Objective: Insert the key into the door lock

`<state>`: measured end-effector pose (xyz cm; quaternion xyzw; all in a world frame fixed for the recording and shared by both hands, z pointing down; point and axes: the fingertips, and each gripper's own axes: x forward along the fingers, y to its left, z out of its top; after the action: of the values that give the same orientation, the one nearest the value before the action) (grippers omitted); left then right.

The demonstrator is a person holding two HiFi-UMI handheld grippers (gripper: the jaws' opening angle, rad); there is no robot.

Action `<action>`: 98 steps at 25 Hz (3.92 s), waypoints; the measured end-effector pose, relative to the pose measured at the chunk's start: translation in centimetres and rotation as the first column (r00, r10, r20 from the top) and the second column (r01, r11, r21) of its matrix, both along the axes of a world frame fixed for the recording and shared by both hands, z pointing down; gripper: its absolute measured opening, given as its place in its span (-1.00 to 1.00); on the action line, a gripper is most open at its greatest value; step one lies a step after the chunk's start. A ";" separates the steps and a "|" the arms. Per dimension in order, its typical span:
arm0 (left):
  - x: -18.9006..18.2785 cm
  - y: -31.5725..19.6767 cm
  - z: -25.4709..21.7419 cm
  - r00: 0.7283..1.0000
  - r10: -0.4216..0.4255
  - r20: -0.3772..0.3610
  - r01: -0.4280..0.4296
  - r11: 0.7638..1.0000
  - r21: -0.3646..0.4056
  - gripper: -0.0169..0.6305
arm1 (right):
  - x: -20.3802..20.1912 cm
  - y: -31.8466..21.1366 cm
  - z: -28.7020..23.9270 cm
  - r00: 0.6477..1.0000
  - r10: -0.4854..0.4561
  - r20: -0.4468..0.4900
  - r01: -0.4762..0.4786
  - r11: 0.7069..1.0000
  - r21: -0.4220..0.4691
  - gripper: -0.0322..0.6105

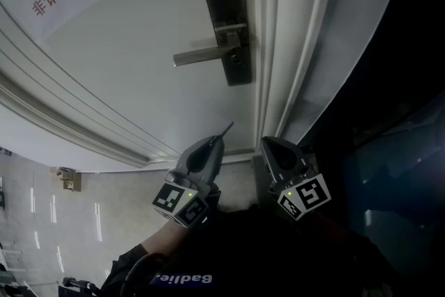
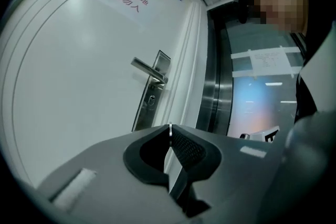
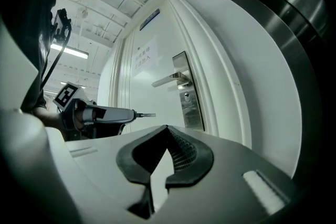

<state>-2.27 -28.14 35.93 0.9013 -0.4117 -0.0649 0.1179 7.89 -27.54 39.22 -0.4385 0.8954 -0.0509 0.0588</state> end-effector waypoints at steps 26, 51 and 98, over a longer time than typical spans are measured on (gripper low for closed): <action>1.9 -8.0 -0.8 0.575 -0.193 -0.795 -0.156 0.928 -0.339 -0.86 | 2.8 -0.1 -2.3 0.998 0.066 -0.019 -0.065 0.997 0.050 -0.89; 2.8 -12.9 -2.4 0.433 -0.323 -0.842 -0.018 0.930 -0.366 -0.87 | 5.1 1.4 -1.0 0.998 0.056 -0.028 -0.056 0.998 0.016 -0.89; 5.6 -13.1 -3.2 0.523 -0.247 -0.816 -0.048 0.947 -0.318 -0.87 | 6.2 1.6 0.5 0.997 0.078 -0.004 -0.078 0.995 -0.057 -0.89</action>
<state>3.32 -41.22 32.76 0.7011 -0.3587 -0.4370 0.4345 14.09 -25.91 39.74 -0.4745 0.8759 -0.0736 0.0476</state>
